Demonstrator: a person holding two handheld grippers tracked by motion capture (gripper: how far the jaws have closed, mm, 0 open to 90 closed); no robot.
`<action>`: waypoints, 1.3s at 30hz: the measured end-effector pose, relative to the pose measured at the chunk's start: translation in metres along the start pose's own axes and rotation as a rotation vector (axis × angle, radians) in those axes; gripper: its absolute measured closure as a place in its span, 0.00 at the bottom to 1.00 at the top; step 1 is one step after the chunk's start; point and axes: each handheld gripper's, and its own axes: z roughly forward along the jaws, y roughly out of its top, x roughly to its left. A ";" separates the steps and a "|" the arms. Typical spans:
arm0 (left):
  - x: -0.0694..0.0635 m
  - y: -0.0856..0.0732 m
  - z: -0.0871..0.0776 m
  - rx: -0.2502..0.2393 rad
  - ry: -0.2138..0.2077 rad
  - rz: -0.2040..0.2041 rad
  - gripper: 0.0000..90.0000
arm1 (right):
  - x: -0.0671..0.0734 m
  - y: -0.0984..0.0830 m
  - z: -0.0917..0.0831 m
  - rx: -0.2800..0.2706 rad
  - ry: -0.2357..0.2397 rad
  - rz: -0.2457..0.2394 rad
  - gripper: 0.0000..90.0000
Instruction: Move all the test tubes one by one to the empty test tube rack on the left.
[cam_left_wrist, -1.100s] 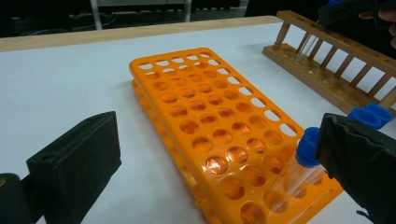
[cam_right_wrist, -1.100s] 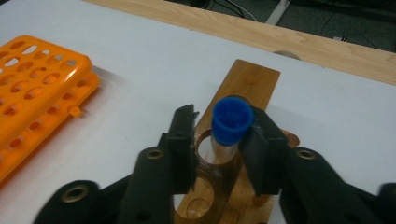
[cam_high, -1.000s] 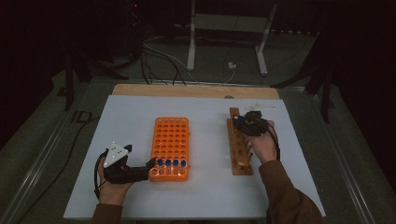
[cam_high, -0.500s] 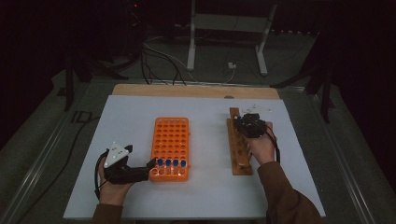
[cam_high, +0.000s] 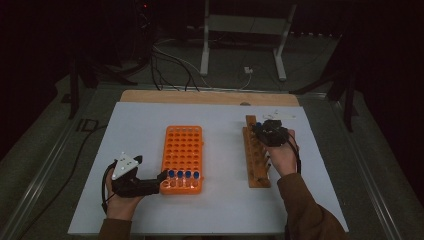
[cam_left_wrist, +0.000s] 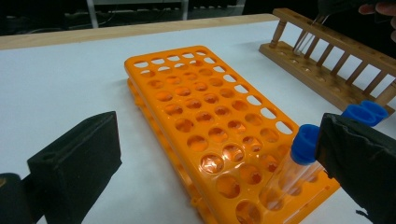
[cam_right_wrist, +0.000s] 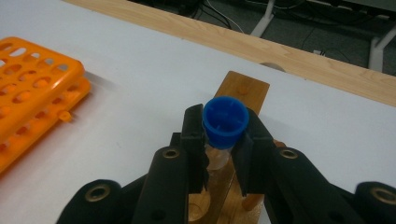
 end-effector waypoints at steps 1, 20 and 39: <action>0.000 0.000 0.000 0.001 0.000 0.000 0.01 | 0.000 0.000 -0.001 -0.001 0.001 0.002 0.85; -0.001 0.004 -0.004 -0.017 0.002 -0.001 0.01 | -0.002 0.020 -0.038 -0.079 -0.001 -0.008 0.85; -0.025 0.029 0.003 -0.046 -0.017 0.060 0.01 | 0.030 0.032 -0.058 -0.098 0.160 -0.048 0.85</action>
